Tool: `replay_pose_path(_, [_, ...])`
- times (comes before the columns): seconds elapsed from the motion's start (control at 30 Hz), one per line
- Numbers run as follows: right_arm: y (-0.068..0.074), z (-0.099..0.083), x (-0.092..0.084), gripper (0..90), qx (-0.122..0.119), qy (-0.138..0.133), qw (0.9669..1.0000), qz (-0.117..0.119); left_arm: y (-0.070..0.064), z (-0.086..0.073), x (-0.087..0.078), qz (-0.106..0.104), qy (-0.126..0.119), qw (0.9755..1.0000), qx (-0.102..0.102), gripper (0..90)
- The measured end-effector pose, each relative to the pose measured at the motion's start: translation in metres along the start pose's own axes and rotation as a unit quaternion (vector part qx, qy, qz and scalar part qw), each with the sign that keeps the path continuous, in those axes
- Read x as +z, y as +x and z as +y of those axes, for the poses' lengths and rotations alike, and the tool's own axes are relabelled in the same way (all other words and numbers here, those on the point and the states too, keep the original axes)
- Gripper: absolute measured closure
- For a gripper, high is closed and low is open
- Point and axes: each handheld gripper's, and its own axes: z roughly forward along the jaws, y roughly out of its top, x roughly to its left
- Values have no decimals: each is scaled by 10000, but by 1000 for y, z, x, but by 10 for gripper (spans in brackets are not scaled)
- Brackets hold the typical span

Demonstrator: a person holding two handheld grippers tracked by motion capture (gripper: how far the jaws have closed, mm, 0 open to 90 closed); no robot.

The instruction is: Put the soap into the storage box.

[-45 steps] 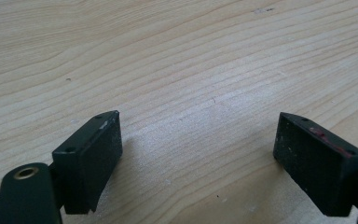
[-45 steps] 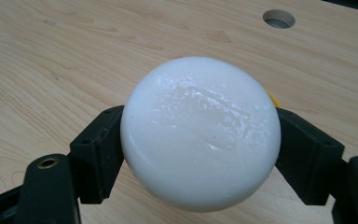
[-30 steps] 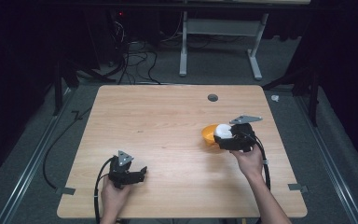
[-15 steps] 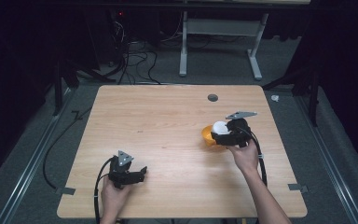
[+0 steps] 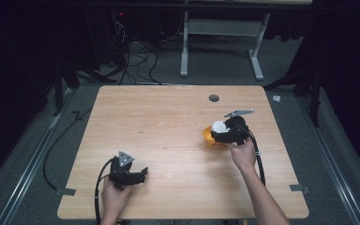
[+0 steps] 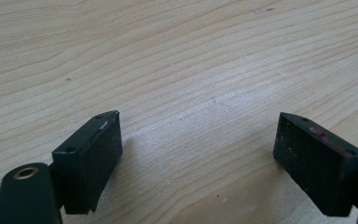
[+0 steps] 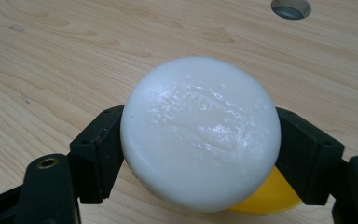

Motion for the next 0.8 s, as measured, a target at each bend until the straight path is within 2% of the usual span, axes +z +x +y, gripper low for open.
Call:
replay_pose_path(0.23, [-4,-1,8,243,95,125,9998,-95,0,0,0,0,0,10000,-1,158])
replay_pose_path(0.47, [-4,-2,15,242,86,213,9995,-221,0,0,0,-1,0,10000,0,158])
replay_pose_path(0.8, [-6,-3,23,242,173,345,9988,-293,0,0,0,-1,-1,10000,0,158])
